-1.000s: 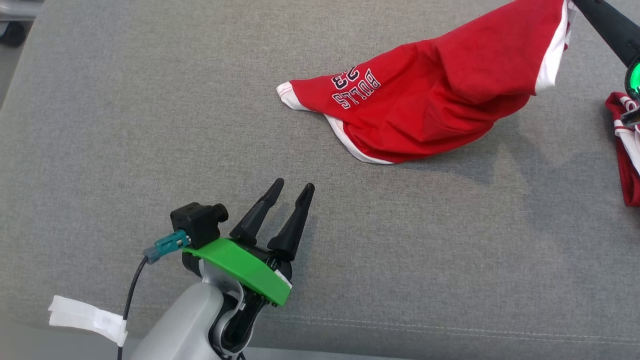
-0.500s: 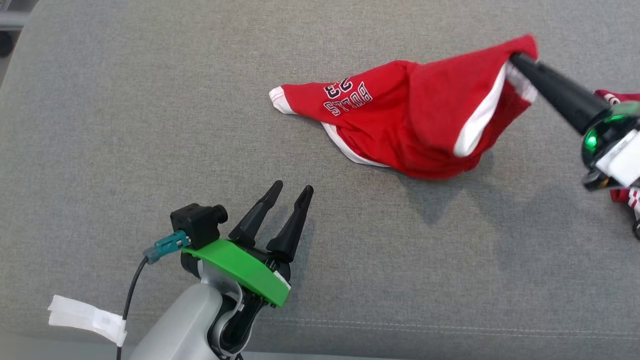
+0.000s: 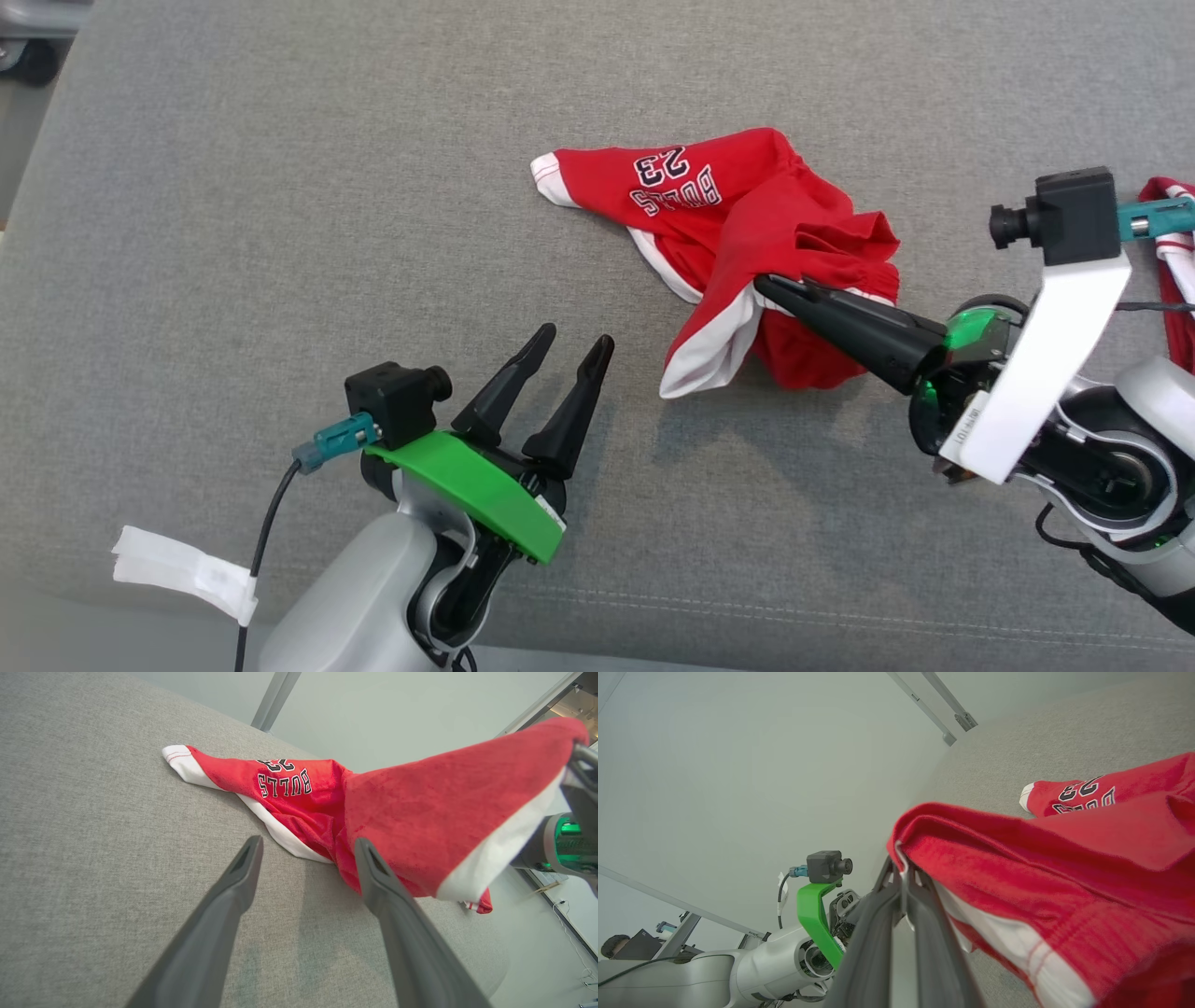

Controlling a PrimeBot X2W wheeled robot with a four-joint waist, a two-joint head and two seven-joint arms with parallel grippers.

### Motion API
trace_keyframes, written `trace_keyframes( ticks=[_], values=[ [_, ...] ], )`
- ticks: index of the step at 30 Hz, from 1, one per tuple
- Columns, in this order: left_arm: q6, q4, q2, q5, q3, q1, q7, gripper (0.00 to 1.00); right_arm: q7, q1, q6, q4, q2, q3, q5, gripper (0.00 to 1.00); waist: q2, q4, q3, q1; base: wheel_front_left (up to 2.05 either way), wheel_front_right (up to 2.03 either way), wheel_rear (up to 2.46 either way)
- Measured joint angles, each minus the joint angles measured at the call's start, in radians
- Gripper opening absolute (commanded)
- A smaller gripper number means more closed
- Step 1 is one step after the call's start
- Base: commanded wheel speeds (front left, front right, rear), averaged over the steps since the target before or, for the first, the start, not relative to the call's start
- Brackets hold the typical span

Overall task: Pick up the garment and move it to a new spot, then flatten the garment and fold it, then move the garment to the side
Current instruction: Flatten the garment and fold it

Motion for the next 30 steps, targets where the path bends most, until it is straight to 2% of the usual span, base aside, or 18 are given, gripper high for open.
trace_keyframes(
  ticks=[3,8,13,14,16,17,19,20,21,30],
  values=[
    [0.000,-0.003,-0.008,-0.004,-0.002,-0.003,0.001,1.00,-0.002,-0.003,-0.043,0.048,0.037,0.019,-0.028,0.00,0.0000,0.019,0.005,0.0000,0.00,0.00,0.00],
    [0.000,-0.007,-0.016,-0.008,-0.011,-0.007,-0.001,1.00,-0.007,-0.004,-0.114,0.158,0.040,0.053,-0.105,0.00,0.0000,0.055,0.016,0.0000,0.00,0.00,0.00],
    [0.000,-0.007,-0.021,-0.013,-0.016,-0.010,-0.005,1.00,-0.007,-0.008,-0.149,0.211,0.057,0.071,-0.131,0.01,0.0000,0.091,0.029,0.0000,0.00,0.00,0.00],
    [0.000,-0.007,-0.021,-0.013,-0.016,-0.011,-0.005,1.00,-0.007,-0.012,-0.150,0.217,0.065,0.074,-0.132,0.11,0.0000,0.097,0.033,0.0000,0.00,0.00,0.00],
    [0.000,-0.005,-0.021,-0.013,-0.015,-0.011,-0.006,1.00,-0.007,-0.027,-0.154,0.230,0.077,0.082,-0.146,0.20,0.0000,0.108,0.039,0.0000,0.00,0.00,0.00],
    [0.000,-0.002,-0.022,-0.013,-0.013,-0.011,-0.006,1.00,-0.007,-0.034,-0.154,0.239,0.082,0.086,-0.153,0.33,0.0000,0.112,0.041,0.0000,0.00,0.00,0.00],
    [0.000,0.002,-0.022,-0.014,-0.010,-0.011,-0.007,1.00,-0.007,-0.044,-0.154,0.248,0.089,0.090,-0.164,0.47,0.0000,0.118,0.044,0.0000,0.00,0.00,0.00],
    [0.000,0.003,-0.022,-0.014,-0.010,-0.011,-0.007,1.00,-0.005,-0.049,-0.154,0.253,0.091,0.092,-0.169,0.65,0.0000,0.120,0.043,0.0000,0.00,0.00,0.00],
    [0.000,0.004,-0.022,-0.018,-0.011,-0.012,-0.007,1.00,-0.005,-0.053,-0.154,0.257,0.093,0.094,-0.174,1.00,0.0000,0.120,0.042,0.0000,0.00,0.00,0.00],
    [0.000,0.006,-0.025,-0.031,-0.026,-0.012,-0.015,1.00,-0.008,-0.091,-0.147,0.274,0.100,0.099,-0.202,1.00,0.0000,0.111,0.017,0.0000,0.00,0.00,0.00]
  ],
)
